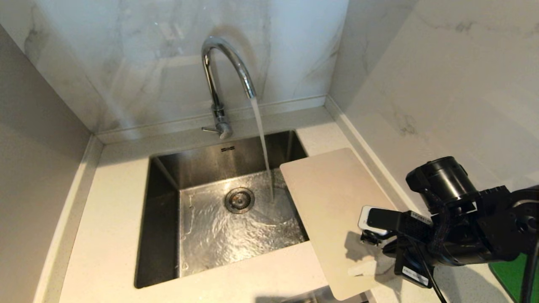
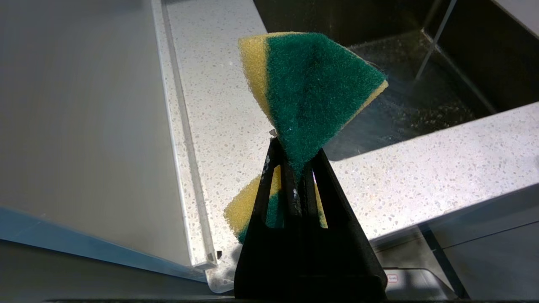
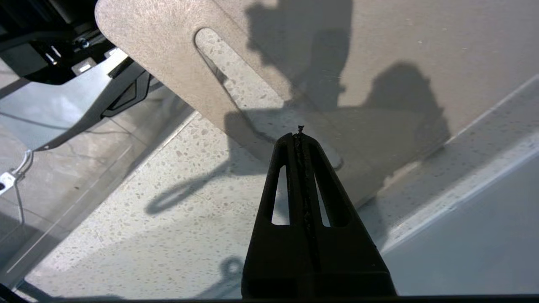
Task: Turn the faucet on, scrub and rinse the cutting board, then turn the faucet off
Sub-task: Pick up the cutting board
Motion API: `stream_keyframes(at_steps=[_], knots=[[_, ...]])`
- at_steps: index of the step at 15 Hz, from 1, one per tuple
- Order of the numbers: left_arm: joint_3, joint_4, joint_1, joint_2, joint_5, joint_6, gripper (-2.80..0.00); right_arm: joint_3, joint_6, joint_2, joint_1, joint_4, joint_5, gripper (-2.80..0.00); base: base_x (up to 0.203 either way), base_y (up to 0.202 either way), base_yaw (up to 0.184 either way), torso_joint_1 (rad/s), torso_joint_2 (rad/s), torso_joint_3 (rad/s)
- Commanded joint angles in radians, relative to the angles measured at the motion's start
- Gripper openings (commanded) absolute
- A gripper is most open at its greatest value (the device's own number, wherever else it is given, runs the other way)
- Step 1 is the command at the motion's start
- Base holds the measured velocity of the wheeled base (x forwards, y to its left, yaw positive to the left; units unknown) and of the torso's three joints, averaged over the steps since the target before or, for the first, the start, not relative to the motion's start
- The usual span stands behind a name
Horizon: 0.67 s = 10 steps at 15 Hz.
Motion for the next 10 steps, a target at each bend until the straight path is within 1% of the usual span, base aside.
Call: stream_keyframes(at_steps=[1, 5, 7, 8, 10], knots=[[0.000, 0.000, 0.000, 0.000, 0.000, 0.000, -2.80, -0.010, -0.007, 0.024, 0.001, 0.003, -0.003, -2.80, 0.000, 0.000, 0.000, 0.000, 0.00, 0.000], [0.001, 0.000, 0.000, -0.002, 0.000, 0.000, -2.80, -0.011, -0.033, 0.061, 0.001, 0.003, 0.003, -2.80, 0.000, 0.000, 0.000, 0.000, 0.00, 0.000], [0.001, 0.000, 0.000, -0.002, 0.000, 0.000, -2.80, -0.011, -0.069, 0.065, 0.001, 0.003, 0.012, -2.80, 0.000, 0.000, 0.000, 0.000, 0.00, 0.000], [0.002, 0.000, 0.000, 0.000, 0.000, 0.000, -2.80, -0.011, -0.077, 0.064, 0.001, 0.001, 0.019, 0.00, 0.000, 0.000, 0.000, 0.000, 0.00, 0.000], [0.002, 0.000, 0.000, 0.000, 0.000, 0.000, -2.80, -0.020, -0.078, 0.077, 0.001, 0.000, 0.041, 0.00, 0.000, 0.000, 0.000, 0.000, 0.00, 0.000]])
